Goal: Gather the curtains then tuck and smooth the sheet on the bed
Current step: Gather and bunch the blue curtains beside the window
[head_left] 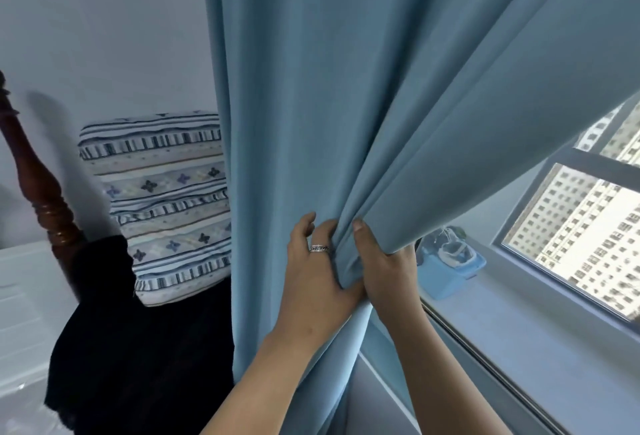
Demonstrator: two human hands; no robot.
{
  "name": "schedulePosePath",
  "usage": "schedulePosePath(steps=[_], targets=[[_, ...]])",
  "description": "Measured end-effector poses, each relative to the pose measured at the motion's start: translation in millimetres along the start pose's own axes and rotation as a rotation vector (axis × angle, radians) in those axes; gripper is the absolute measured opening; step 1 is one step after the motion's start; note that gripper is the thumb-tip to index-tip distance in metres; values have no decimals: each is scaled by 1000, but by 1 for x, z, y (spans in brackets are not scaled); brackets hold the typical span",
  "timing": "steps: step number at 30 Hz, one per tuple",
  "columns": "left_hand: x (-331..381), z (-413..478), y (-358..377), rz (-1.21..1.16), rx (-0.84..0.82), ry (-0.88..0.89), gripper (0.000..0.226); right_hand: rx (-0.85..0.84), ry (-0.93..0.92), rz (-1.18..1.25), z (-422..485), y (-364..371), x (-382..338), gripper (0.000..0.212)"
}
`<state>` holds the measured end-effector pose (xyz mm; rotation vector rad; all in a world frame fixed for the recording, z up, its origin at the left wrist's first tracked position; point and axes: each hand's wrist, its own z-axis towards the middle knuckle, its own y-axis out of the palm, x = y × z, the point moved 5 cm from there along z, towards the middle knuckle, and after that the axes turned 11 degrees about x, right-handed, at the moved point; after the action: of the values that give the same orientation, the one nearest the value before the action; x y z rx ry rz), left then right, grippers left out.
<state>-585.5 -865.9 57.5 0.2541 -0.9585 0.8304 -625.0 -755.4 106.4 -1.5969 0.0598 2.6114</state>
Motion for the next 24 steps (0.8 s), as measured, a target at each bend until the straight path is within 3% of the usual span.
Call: schedulePosePath(steps=[2,5,8,12,19,24], targets=[[-8,12,-5,-22,24,-18,95,-59,0,46,6,15,4,39],[-25,32,-11,-42,62,-42,111,-100,60,133,13,40,19,25],[-49,51,-14,-124,7,-144,120,-101,95,123,22,71,35,56],[-82,85,-21,-71,13,-183,117,-141,81,106,47,116,48,72],[-124,157,-34,94,147,-101,109,-299,110,285,98,195,66,71],[-150,205,-39,291,290,-16,115,-362,112,377,136,245,82,51]])
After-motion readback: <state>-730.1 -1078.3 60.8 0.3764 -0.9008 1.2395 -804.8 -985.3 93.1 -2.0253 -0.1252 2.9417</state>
